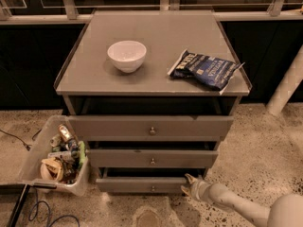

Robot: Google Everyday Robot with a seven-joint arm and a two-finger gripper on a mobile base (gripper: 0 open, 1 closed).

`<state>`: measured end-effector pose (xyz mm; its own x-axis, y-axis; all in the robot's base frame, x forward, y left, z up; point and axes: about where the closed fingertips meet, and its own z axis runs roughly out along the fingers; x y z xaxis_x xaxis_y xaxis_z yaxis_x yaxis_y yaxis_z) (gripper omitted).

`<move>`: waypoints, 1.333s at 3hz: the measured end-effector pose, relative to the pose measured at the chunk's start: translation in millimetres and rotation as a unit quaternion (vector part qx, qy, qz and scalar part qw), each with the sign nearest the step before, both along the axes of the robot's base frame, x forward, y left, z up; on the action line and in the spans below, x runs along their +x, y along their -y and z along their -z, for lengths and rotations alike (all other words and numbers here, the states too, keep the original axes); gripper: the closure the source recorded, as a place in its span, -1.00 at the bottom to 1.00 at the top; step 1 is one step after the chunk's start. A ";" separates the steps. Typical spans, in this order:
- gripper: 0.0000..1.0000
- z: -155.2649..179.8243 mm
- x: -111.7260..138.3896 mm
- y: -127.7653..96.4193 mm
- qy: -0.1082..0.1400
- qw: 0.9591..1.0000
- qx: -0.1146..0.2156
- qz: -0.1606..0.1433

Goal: Open bottom drawer

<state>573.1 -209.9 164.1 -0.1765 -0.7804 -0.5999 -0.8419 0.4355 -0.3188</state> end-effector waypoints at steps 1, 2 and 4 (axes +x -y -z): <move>-0.31 0.0 0.0 0.0 0.000 1.000 0.000 0.000; -0.26 0.0 0.0 0.0 0.000 1.000 0.000 0.000; 0.69 -5.4 -7.9 1.1 -0.003 1.000 0.004 -0.004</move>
Offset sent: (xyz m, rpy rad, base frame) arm 0.0000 0.0000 0.0000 0.0000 0.0000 0.0000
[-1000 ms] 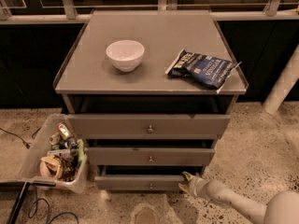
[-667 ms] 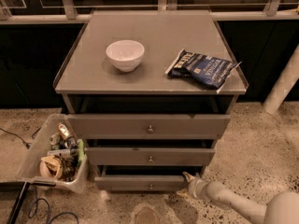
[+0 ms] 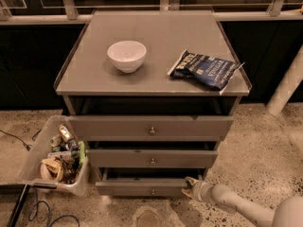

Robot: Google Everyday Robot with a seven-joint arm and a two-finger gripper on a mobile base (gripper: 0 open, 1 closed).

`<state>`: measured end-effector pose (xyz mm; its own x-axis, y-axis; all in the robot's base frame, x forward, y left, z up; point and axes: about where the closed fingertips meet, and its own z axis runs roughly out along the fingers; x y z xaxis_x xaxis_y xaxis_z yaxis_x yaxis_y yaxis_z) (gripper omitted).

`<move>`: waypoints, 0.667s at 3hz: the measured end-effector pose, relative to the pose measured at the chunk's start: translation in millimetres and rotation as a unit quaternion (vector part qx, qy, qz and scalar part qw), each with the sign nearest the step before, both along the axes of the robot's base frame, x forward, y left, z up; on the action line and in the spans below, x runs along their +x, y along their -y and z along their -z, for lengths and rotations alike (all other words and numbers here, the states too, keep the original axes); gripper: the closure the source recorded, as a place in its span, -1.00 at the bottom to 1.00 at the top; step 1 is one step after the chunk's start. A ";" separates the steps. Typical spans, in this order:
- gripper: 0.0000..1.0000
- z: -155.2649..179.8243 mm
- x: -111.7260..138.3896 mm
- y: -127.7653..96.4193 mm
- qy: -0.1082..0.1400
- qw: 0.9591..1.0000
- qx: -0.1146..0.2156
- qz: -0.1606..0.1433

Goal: Open bottom drawer

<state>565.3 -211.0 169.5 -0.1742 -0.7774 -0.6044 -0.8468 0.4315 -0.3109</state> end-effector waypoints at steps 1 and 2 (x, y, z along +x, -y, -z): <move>1.00 -4.4 0.6 0.2 0.002 1.000 -0.001 0.000; 1.00 -22.1 -29.1 21.6 0.027 0.999 -0.020 -0.001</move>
Offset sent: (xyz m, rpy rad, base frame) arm -0.1772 -0.0133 0.0165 -0.0291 -0.0025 0.0624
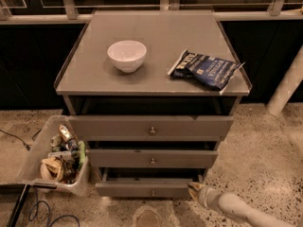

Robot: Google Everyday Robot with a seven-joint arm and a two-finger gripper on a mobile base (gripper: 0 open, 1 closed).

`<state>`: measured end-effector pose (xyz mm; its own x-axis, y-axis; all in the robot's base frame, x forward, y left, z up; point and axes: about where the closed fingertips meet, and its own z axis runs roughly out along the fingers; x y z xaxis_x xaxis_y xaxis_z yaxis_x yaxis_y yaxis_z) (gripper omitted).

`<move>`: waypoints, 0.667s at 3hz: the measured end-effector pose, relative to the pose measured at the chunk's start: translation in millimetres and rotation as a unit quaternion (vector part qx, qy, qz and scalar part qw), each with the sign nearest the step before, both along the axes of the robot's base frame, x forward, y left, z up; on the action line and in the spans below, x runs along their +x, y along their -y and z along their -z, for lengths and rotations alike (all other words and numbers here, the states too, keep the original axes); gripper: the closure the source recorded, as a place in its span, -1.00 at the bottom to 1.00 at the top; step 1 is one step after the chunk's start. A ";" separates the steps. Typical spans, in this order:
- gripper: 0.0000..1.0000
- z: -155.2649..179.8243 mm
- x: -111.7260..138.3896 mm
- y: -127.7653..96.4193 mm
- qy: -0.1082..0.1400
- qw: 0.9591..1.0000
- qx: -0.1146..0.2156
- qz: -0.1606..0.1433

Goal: Open bottom drawer

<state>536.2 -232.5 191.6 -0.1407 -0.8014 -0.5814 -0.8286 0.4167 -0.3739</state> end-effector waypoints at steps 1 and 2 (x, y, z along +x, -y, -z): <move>0.63 -0.9 -17.8 -2.2 -0.008 1.000 0.005 -0.001; 0.16 -7.5 -17.0 -2.3 -0.008 1.000 0.005 -0.001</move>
Offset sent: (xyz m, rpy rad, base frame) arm -0.0178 0.0022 -0.0008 0.0093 0.0169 0.0018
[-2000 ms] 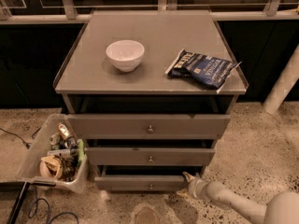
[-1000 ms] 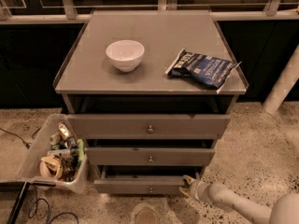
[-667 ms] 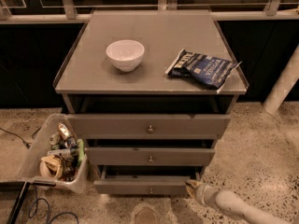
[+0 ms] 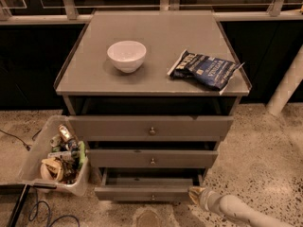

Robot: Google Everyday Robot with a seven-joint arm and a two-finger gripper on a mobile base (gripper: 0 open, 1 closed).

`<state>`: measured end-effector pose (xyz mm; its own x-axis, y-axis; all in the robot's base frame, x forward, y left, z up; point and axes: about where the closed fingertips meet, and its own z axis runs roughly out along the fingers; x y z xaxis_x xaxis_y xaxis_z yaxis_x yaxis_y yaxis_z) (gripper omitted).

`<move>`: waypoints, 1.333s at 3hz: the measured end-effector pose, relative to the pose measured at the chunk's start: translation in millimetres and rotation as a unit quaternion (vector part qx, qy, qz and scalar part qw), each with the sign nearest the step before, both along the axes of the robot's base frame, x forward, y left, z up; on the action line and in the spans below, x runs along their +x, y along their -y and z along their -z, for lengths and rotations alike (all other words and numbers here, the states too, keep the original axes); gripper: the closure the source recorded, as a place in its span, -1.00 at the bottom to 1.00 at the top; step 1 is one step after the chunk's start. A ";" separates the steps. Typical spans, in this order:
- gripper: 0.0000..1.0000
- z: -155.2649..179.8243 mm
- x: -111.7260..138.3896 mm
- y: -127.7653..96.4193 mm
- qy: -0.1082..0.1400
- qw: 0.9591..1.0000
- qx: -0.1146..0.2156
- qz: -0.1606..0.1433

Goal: Open bottom drawer

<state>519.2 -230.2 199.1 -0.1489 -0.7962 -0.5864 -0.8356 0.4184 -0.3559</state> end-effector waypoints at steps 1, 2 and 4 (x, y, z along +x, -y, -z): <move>-0.31 0.0 0.0 0.0 0.000 1.000 0.000 0.000; -0.76 0.0 0.0 0.0 0.000 1.000 0.000 0.000; -1.00 1.3 7.6 -6.9 -0.001 1.000 0.004 -0.007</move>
Offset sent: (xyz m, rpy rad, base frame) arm 0.0000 0.0000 0.0000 0.0000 0.0000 0.0000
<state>526.8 -223.3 197.7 -0.1391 -0.7938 -0.5920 -0.8424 0.4092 -0.3507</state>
